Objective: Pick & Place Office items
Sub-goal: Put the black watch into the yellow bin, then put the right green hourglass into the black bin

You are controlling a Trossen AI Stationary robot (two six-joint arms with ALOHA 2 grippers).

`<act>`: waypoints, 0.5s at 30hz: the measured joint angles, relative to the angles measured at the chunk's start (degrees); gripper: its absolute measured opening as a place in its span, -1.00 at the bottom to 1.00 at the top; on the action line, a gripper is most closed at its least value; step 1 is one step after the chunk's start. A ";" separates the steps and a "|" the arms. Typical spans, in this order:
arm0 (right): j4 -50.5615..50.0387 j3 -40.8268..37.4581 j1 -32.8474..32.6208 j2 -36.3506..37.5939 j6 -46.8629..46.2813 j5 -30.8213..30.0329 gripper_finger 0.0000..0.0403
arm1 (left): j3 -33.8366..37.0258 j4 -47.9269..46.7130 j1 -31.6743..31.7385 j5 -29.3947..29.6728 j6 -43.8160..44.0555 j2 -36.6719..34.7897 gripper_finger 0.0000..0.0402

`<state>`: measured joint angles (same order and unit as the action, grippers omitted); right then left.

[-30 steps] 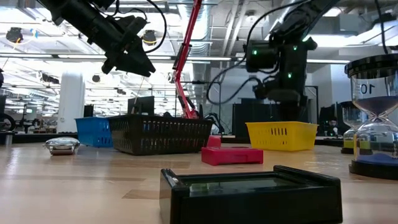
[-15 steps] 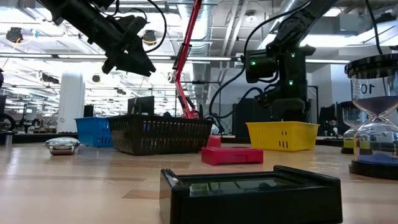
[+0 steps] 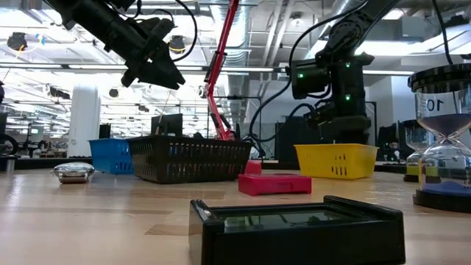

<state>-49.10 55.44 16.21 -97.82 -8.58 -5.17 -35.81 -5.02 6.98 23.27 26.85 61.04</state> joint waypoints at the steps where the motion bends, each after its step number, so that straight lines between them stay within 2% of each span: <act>1: -0.23 0.00 0.00 0.12 0.02 0.00 -0.27 | 0.00 0.00 0.00 0.00 0.00 0.00 -0.47; 7: -2.45 0.00 0.00 3.54 0.02 -0.70 -0.25 | 0.00 0.00 0.00 0.00 0.00 0.00 -0.47; 15: -2.73 0.00 -0.01 13.84 0.02 -0.85 -0.28 | 0.00 0.00 0.00 0.00 0.00 0.00 -0.47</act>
<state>-51.83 55.44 16.20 -83.98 -8.56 -6.02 -35.81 -5.02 6.98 23.27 26.85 61.04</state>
